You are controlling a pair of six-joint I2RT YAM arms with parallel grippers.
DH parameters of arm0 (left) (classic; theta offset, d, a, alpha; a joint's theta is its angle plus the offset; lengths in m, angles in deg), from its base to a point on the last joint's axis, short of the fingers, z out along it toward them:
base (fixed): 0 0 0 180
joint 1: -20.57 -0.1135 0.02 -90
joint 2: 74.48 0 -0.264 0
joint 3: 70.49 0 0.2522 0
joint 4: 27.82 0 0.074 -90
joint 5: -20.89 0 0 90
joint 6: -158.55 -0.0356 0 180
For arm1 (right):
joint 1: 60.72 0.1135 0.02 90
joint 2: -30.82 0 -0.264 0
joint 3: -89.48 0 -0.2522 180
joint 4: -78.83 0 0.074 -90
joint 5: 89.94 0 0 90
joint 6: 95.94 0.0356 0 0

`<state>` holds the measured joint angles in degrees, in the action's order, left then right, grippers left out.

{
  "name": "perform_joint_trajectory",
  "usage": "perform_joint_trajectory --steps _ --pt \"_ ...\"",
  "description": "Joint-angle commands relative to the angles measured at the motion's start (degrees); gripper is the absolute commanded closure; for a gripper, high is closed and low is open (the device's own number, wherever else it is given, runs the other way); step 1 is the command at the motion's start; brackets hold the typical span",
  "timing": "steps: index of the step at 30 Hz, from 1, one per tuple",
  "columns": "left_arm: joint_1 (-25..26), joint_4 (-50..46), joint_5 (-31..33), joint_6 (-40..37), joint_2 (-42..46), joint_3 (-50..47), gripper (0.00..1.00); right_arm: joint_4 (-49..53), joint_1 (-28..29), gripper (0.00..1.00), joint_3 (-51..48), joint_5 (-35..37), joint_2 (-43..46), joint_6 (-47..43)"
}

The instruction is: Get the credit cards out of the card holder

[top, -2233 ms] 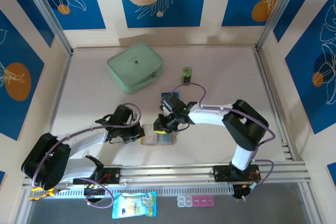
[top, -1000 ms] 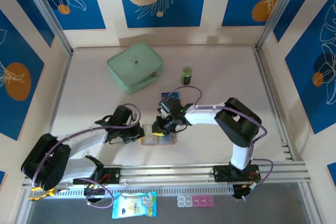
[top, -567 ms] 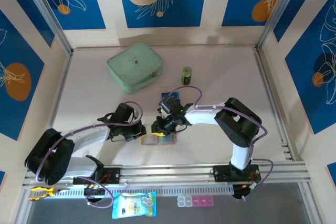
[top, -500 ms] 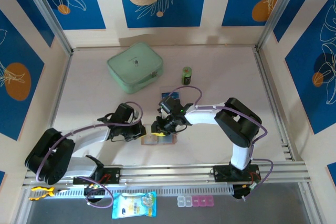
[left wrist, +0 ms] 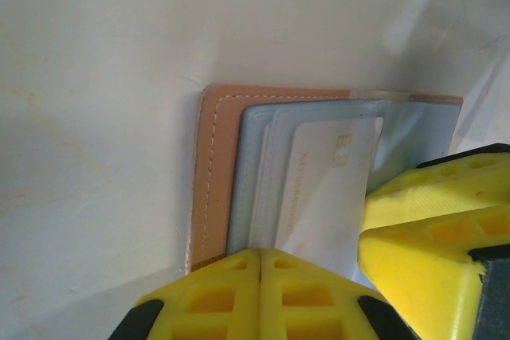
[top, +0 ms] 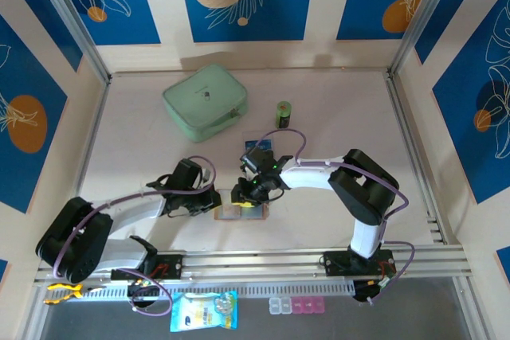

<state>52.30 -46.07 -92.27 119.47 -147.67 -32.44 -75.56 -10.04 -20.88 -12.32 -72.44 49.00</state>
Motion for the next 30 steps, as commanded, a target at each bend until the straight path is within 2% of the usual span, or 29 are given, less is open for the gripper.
perform_joint_trajectory --steps 1,17,30 --pt "-0.8 -3.9 1.1 0.1 0.6 -1.6 0.94 5.2 0.3 0.68 0.4 2.2 1.3 -0.9" --pt "-0.5 -4.8 -1.4 0.0 4.3 1.9 0.94 1.2 0.3 0.7 -1.6 0.9 4.3 -0.1" --pt "0.4 1.2 -4.3 0.4 -2.3 1.1 0.96 0.9 0.0 0.72 -1.8 0.1 2.2 -0.2"
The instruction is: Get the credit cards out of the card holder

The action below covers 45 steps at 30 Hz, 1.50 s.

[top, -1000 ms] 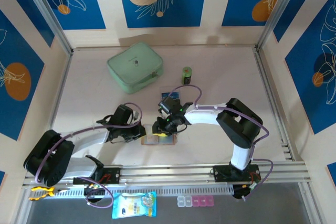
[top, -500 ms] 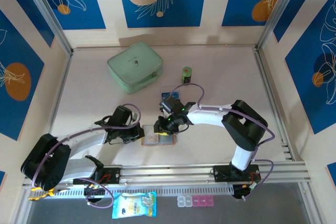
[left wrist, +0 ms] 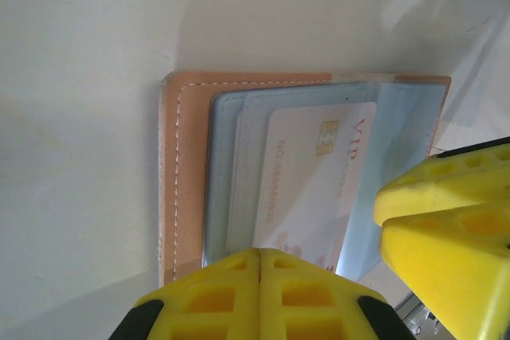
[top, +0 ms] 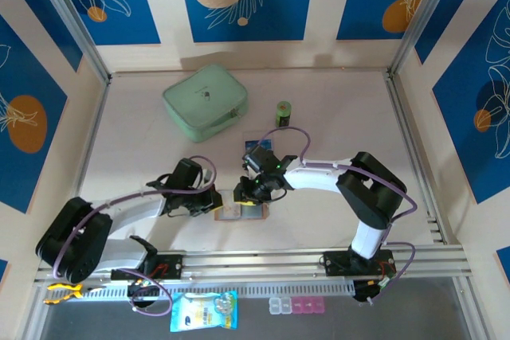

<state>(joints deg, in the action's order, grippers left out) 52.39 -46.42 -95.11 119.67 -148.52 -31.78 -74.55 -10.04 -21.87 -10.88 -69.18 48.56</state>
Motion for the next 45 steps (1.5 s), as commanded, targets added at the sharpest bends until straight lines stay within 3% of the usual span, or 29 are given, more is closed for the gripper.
perform_joint_trajectory --steps 1,15,26,31,45 --pt "0.3 1.4 -1.2 0.3 -1.9 0.5 0.97 -0.1 0.0 0.72 -0.8 -1.4 -1.2 0.3" --pt "0.3 -2.4 1.9 -0.8 -2.4 0.0 0.97 -3.0 -0.2 0.74 -2.1 -2.8 -2.6 1.3" --pt "0.3 -2.1 1.9 -0.5 -2.9 0.0 0.97 -11.3 -0.9 0.8 -7.2 -3.7 3.2 3.9" --pt "0.3 -1.9 1.8 -0.4 -3.0 0.0 0.97 -18.3 -2.2 0.82 -9.4 -7.9 2.7 6.4" --pt "0.3 -2.1 2.0 -0.2 -2.8 -0.2 0.98 -19.5 -2.4 0.93 -11.8 -6.6 4.0 7.0"
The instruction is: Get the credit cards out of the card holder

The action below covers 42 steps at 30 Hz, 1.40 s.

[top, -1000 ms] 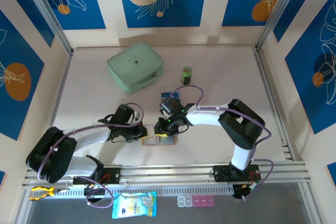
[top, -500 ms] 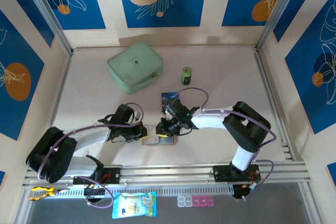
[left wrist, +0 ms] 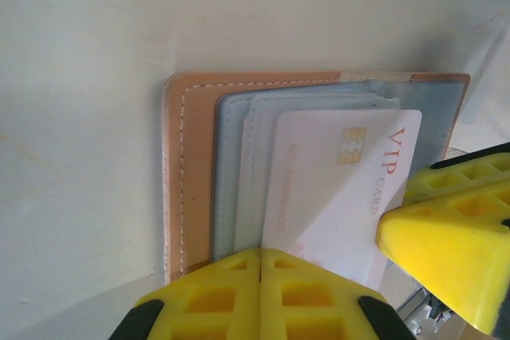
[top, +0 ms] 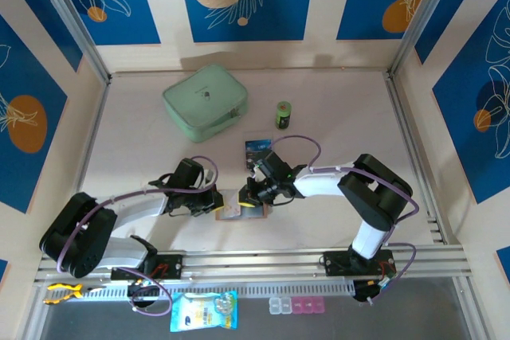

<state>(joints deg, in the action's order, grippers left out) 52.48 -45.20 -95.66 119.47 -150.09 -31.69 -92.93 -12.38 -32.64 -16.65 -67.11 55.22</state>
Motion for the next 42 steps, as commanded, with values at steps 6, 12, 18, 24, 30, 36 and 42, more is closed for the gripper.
perform_joint_trajectory --steps 6,12,18,24,30,36,42 --pt "0.2 -3.7 2.8 0.0 -1.0 -0.3 0.97 -0.6 -0.9 0.97 -2.7 0.1 3.6 0.0" --pt "0.2 -3.9 2.8 0.0 -0.9 -0.3 0.97 1.4 -1.8 0.99 -3.9 0.9 5.8 -1.1" --pt "0.2 -3.8 2.8 0.2 -0.6 -0.2 0.97 11.9 -1.9 0.99 -0.9 4.0 7.8 -5.1" --pt "0.2 -4.1 2.7 0.2 -0.3 0.0 0.97 20.2 -1.8 0.99 1.9 6.6 9.4 -8.0" --pt "0.2 -4.3 2.8 0.3 0.4 0.0 0.97 24.7 -1.2 0.99 4.4 8.5 9.0 -9.5" --pt "0.3 -4.4 2.6 0.5 0.9 -0.1 0.97 25.4 0.0 0.99 6.4 9.0 7.1 -9.8" --pt "0.3 -4.0 2.6 0.6 0.9 -0.5 0.97 25.3 0.7 0.96 7.5 9.5 5.9 -9.1"
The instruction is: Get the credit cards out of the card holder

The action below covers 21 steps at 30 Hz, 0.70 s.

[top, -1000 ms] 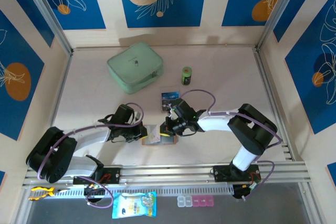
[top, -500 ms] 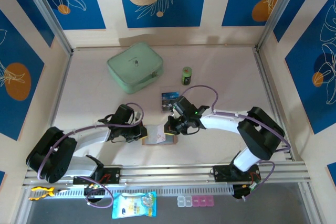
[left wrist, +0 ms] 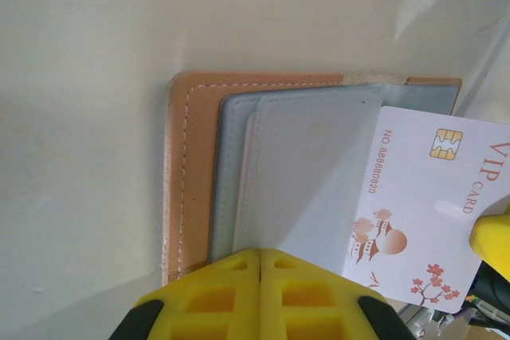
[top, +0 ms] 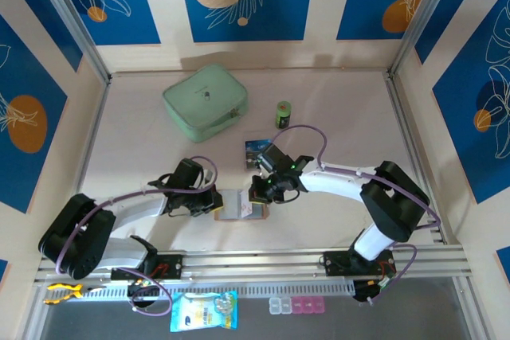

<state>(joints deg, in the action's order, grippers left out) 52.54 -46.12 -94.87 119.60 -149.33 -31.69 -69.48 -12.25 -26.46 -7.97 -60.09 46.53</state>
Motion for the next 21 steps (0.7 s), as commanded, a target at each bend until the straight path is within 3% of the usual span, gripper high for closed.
perform_joint_trajectory --steps 1,21 --pt "0.3 -3.0 1.8 0.6 0.1 -0.5 0.97 1.8 0.6 0.94 1.4 0.9 -1.3 -0.1" --pt "0.3 -2.8 1.7 0.6 0.3 -0.3 0.97 -0.6 1.0 0.89 1.0 -0.3 -2.3 1.1"
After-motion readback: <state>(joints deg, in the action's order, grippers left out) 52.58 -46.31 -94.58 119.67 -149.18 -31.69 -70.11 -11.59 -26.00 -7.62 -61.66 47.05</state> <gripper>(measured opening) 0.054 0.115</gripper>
